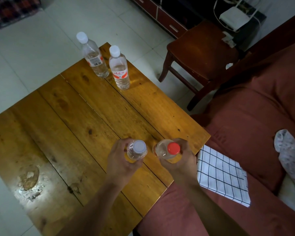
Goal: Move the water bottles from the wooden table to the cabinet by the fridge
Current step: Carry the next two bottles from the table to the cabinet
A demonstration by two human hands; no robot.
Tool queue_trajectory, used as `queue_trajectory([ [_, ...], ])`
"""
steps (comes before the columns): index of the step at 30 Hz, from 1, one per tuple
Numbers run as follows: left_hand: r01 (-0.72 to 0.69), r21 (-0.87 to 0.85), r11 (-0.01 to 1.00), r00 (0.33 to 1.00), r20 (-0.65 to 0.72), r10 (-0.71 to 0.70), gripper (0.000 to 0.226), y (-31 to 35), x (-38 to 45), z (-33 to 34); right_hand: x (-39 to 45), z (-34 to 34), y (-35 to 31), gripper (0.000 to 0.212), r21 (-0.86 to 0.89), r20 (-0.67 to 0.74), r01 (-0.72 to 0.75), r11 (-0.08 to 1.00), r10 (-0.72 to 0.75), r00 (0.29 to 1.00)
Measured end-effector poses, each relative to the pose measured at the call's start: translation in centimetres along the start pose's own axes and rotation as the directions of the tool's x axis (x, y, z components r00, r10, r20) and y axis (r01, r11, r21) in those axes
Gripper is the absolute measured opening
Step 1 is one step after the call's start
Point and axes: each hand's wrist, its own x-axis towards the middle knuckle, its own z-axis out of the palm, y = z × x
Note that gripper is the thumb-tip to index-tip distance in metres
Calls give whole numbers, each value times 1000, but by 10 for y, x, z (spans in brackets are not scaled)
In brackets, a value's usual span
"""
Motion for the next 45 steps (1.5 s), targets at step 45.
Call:
queue_trajectory([
  [45,-221,0,975,889,-411,202,49,200,-192,-425,-257,-82,-372,63,-21,-61,572,820,-572,818],
])
